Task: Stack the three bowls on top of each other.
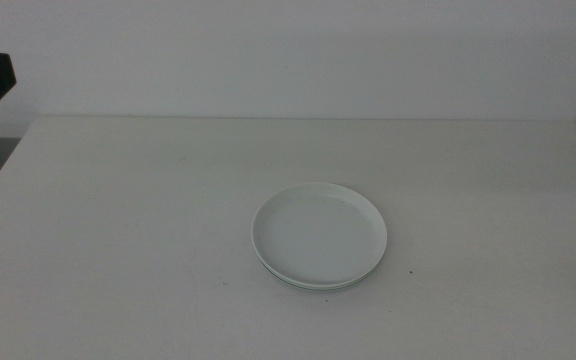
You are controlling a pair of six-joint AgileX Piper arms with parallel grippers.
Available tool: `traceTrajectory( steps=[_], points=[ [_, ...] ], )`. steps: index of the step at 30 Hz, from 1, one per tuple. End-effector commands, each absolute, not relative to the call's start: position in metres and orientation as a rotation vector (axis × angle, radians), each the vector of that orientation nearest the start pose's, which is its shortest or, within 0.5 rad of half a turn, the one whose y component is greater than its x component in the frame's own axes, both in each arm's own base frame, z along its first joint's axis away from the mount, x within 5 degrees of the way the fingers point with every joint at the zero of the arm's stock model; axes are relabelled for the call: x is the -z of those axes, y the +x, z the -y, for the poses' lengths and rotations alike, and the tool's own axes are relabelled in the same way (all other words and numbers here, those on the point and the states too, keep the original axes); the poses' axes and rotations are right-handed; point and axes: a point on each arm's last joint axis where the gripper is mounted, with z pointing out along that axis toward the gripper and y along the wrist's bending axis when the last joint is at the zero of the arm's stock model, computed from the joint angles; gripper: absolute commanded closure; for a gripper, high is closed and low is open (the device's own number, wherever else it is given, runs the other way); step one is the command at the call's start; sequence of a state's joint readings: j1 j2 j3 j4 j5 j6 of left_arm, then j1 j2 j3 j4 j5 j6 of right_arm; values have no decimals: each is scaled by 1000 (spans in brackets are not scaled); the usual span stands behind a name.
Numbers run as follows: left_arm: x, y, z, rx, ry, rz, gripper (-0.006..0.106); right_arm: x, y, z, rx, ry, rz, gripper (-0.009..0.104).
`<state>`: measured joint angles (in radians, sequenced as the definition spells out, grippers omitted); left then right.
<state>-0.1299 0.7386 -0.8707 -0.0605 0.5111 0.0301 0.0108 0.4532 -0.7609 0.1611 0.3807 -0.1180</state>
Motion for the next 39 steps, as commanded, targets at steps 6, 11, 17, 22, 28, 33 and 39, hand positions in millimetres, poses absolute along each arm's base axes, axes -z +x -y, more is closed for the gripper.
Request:
traceTrajectory(
  steps=[6,11,17,22,28,33,39],
  points=[
    [-393,130,19,120,121,-1805,7,-385,72,-5,-67,-18,-1513,2],
    [-366,93,10,70,104,-1669,7,-320,58,-3,-48,-1,-1487,2],
    [-298,57,3,34,38,-1596,7,-233,53,-3,-53,6,-1593,2],
    [-241,47,2,25,28,-1588,7,-196,56,-3,-53,9,-1668,2],
    [-193,55,2,11,38,-1711,7,-192,55,-3,-55,0,-1717,2],
    [-193,56,2,11,38,-1701,7,-192,55,-3,-55,0,-1717,2],
    [-195,56,2,11,37,-1688,7,-192,55,-3,-61,5,-1718,2]
  ],
)
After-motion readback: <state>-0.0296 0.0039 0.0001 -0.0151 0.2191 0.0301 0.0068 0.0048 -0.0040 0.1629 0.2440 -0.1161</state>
